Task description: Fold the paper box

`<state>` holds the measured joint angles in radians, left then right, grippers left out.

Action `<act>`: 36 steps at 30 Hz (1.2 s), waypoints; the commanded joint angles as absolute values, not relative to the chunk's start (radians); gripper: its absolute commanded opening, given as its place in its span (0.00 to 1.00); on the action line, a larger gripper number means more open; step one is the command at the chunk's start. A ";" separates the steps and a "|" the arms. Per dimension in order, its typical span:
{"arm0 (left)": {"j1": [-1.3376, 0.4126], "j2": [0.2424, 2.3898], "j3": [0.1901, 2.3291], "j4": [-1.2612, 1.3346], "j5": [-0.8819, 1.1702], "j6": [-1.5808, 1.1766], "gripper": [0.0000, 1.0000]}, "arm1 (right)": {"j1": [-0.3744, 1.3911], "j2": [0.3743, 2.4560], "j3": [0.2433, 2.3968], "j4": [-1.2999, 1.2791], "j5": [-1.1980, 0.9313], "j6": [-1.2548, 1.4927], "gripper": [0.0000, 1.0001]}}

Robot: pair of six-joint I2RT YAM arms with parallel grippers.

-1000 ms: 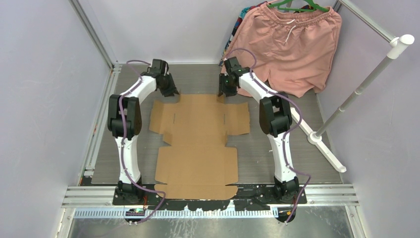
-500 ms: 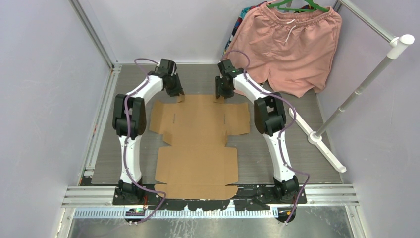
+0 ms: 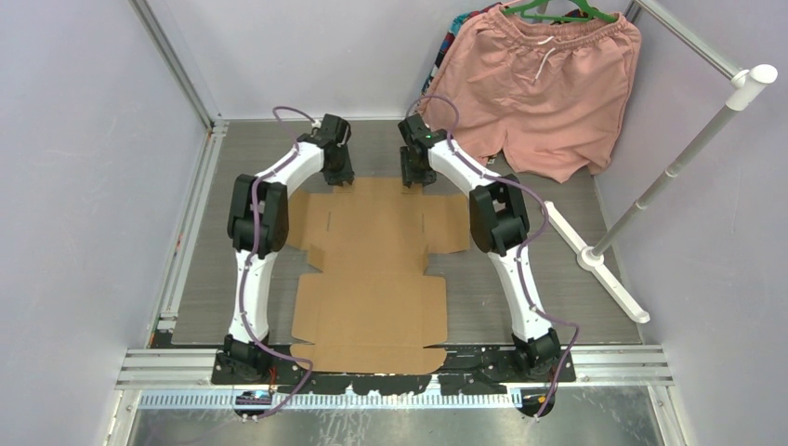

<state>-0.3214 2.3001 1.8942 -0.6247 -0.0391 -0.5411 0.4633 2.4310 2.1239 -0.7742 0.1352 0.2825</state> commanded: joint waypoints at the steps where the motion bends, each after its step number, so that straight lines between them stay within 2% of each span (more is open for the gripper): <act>1: -0.339 2.339 1.924 -0.685 -0.079 -0.531 0.30 | 0.472 2.454 2.155 -0.829 0.187 0.258 0.47; 25: -0.351 2.349 1.893 -0.720 -0.164 -0.523 0.30 | 0.491 2.480 2.161 -0.848 0.222 0.255 0.48; 36: -0.347 2.291 1.875 -0.711 -0.144 -0.508 0.36 | 0.491 2.458 2.162 -0.833 0.177 0.259 0.51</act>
